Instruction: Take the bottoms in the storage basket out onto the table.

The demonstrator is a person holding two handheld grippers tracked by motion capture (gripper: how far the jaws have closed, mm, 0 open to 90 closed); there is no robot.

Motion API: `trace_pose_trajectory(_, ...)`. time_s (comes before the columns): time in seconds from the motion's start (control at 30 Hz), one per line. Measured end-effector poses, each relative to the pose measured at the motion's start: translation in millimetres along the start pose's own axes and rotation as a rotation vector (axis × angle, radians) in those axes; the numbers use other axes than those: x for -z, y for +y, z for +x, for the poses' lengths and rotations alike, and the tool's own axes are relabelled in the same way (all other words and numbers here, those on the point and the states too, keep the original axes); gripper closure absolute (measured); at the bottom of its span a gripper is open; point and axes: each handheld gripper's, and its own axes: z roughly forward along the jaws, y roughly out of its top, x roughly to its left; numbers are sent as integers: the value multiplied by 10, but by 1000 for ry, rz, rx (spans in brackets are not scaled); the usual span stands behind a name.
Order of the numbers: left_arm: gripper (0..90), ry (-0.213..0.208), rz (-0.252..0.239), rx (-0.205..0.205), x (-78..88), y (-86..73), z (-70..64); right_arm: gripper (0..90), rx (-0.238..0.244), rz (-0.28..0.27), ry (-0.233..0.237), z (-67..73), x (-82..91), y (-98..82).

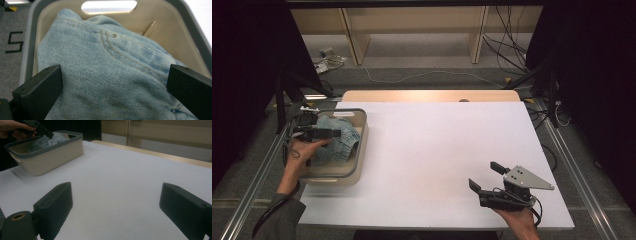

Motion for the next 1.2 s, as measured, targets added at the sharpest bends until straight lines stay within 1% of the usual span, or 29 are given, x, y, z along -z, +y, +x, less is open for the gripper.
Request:
trace_pose_trajectory(0.03,0,0,0,0,0,0,0,126,0,0,0,0,0,0)
trace_pose_trajectory(0.1,0,8,24,1,-64,-23,0,125,1,1,4,1,-4,-1)
trace_pose_trajectory(0.13,0,8,24,1,-64,-23,0,125,1,1,4,1,-4,-1)
trace_pose_trajectory(0.27,0,20,55,-4,-124,-36,-17,125,3,3,7,6,-15,-3)
trace_pose_trajectory(0.3,0,23,69,-5,-136,-38,-28,125,3,3,7,6,-15,-3)
trace_pose_trajectory(0.33,0,30,101,-18,-157,-36,-59,125,3,5,7,5,-21,-3)
trace_pose_trajectory(0.37,0,30,101,-18,-157,-36,-59,125,3,5,7,5,-21,-3)
trace_pose_trajectory(0.43,0,36,120,-23,-171,-33,-72,125,5,8,9,9,-22,-3)
trace_pose_trajectory(0.53,0,34,131,-11,-214,-50,-58,125,7,10,11,9,-25,-4)
trace_pose_trajectory(0.67,0,45,157,2,-284,-70,-57,127,7,11,13,13,-29,-6)
trace_pose_trajectory(0.73,0,45,164,3,-288,-66,-60,127,5,12,15,14,-30,-7)
trace_pose_trajectory(0.83,0,37,182,18,-321,-67,-45,128,5,13,17,15,-35,-7)
trace_pose_trajectory(0.93,0,46,201,14,-373,-70,-58,130,12,16,23,21,-41,-8)
trace_pose_trajectory(1.0,0,46,202,12,-381,-67,-62,130,11,17,24,21,-42,-8)
trace_pose_trajectory(1.07,0,44,200,3,-396,-76,-68,131,12,21,24,23,-42,-11)
trace_pose_trajectory(1.13,2,34,198,1,-409,-91,-58,133,11,18,24,21,-43,-9)
trace_pose_trajectory(1.17,29,21,195,-2,-410,-101,-45,133,9,18,25,21,-47,-9)
trace_pose_trajectory(1.2,115,1,187,-1,-406,-117,-21,134,12,21,24,22,-49,-11)
